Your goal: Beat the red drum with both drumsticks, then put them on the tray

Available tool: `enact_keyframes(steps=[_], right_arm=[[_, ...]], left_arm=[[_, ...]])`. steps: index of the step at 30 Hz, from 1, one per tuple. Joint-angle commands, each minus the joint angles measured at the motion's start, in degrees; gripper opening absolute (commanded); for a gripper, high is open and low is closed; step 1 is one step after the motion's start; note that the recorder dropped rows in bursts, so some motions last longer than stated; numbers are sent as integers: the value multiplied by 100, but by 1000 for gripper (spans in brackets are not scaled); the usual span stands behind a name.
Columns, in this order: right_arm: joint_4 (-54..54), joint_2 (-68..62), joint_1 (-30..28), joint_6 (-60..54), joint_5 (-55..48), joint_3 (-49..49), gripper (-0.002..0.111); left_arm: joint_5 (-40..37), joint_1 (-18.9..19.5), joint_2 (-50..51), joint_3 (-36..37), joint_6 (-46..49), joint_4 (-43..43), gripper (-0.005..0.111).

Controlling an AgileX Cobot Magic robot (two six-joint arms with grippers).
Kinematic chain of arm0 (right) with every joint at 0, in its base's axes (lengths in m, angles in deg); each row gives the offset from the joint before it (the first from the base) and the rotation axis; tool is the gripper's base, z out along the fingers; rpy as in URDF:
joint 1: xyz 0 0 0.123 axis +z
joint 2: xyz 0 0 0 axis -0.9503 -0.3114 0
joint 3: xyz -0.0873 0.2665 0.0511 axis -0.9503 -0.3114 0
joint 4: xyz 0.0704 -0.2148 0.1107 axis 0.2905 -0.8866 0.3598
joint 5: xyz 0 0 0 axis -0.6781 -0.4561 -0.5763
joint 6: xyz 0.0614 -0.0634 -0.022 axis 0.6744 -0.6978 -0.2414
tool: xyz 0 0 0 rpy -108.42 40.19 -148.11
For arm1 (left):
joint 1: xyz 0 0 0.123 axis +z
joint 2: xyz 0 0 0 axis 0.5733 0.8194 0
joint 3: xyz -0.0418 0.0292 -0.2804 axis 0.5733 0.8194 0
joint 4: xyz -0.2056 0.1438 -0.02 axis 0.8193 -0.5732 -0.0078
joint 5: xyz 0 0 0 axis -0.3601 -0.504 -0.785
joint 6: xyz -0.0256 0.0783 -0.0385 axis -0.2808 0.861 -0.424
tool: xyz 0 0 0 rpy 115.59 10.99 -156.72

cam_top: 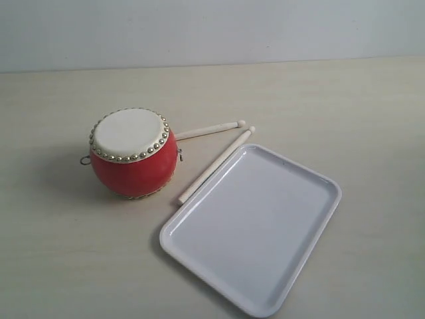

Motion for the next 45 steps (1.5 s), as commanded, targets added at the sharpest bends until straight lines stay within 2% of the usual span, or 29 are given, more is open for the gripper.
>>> enact_keyframes(steps=[1,3,5,6,7,9,12,13,14,15,20,23,25,27,29,32,34,35,37,39,42,45], right_arm=[[11,39,7,2,89,-27,0],[11,39,7,2,151,-27,0],[11,39,7,2,318,-27,0],[28,39,7,15,507,-27,0],[110,39,7,15,564,-27,0],[472,39,7,15,628,-27,0],[485,39,7,5,483,-27,0],[485,39,7,5,458,-27,0],[485,39,7,5,458,-27,0],[485,39,7,-5,458,-27,0],[485,39,7,-5,364,-27,0],[485,39,7,-5,310,-27,0],[485,39,7,-5,310,-27,0],[526,39,7,-5,177,-27,0],[526,39,7,-5,38,-27,0],[526,39,7,-5,-80,-27,0],[526,39,7,-5,-80,-27,0],[526,39,7,-5,-80,-27,0],[526,39,7,-5,-80,-27,0],[526,39,7,-5,-80,-27,0],[526,39,7,-5,-80,-27,0],[526,39,7,-5,-80,-27,0]], left_arm=[[411,12,-28,0,-137,-37,0],[458,12,-28,0,-137,-37,0],[1132,12,-28,0,-458,130,0],[2047,12,54,0,-585,259,0],[2241,12,183,0,-485,384,0],[2477,12,1259,-616,274,1025,0],[2759,12,2981,-1790,589,1031,0],[2697,12,3834,-2549,950,856,0],[2482,12,4313,-3023,1144,671,0],[1662,12,5140,-4023,1477,321,0],[-1502,12,7219,-6960,2682,-802,0],[-2852,-9,8431,-8485,3732,-1267,0],[-3649,-9,9060,-9249,4224,-1372,0],[-4249,-9,9823,-10112,4554,-1264,0],[-4711,-38,10564,-10823,5282,-905,0],[-5462,-224,11523,-11691,6326,-411,0],[-5765,-391,12042,-12154,6638,-155,0],[-5688,-450,12203,-12254,6639,241,0],[-5671,-505,12408,-12296,6870,1365,0],[-5885,-602,12545,-12296,7223,2009,0],[-6241,-862,12625,-12296,7410,2181,0],[-6270,-1205,12574,-12309,7410,2143,0]])
